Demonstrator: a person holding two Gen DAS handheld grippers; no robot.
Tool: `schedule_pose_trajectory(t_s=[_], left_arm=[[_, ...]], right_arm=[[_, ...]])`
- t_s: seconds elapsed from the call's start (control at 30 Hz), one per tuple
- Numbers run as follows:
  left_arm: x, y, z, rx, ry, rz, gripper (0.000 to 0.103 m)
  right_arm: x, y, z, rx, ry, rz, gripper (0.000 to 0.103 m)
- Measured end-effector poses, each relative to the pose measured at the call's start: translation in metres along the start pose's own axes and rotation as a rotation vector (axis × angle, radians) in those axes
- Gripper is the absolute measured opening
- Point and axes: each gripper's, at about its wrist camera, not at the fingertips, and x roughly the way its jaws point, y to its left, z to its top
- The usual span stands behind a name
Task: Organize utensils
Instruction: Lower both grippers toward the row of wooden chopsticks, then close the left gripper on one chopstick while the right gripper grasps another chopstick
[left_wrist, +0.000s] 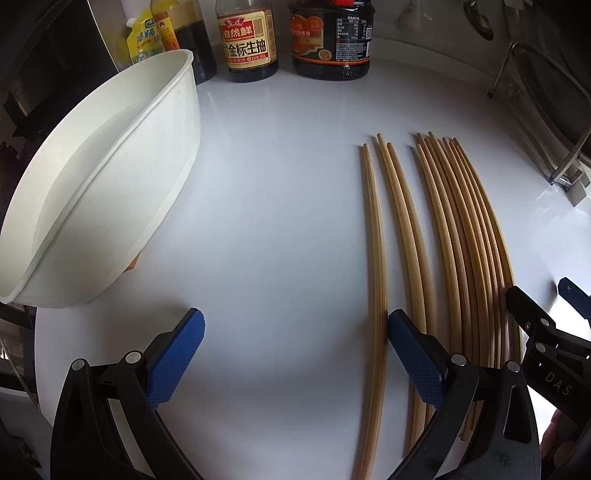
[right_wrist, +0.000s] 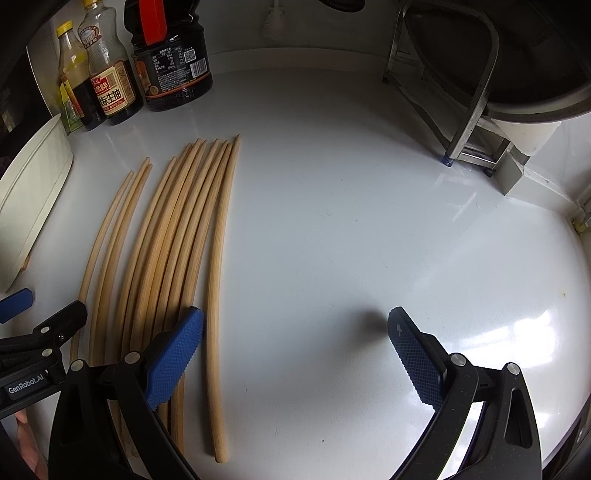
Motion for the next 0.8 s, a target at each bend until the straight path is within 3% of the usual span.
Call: schedule_pose_trajectory(t_s=[0.17,0.3,0.4,0.5,0.6,0.67,0.8], left_arm=[[-0.001,-0.005,0.002,0.016,-0.019,-0.007,0.09],[-0.005,-0.01,0.003,0.043,-0.034,-0.038,0.073],[-0.007,-0.014,0.004,0.06,-0.035,-0.069,0.058],[-0.009,-0.016,0.004,0.065,-0.037,-0.09,0.039],[-0.01,-0.018,0.003,0.078,-0.04,-0.085,0.017],[-0.01,-0.019,0.003,0.082,-0.039,-0.08,0.008],[-0.011,-0.018,0.002,0.08,-0.036,-0.091,0.007]], right_arm=[[0.001,0.005,0.002,-0.033,-0.025,0.008,0.094],[0.002,0.007,0.004,-0.041,-0.03,0.026,0.093],[0.001,0.009,0.005,-0.059,-0.033,0.049,0.084],[-0.003,0.017,0.006,-0.094,-0.041,0.063,0.065],[-0.006,0.026,0.005,-0.128,-0.043,0.08,0.036],[-0.006,0.031,0.006,-0.147,-0.044,0.077,0.01],[-0.004,0.031,0.006,-0.149,-0.039,0.08,0.006]])
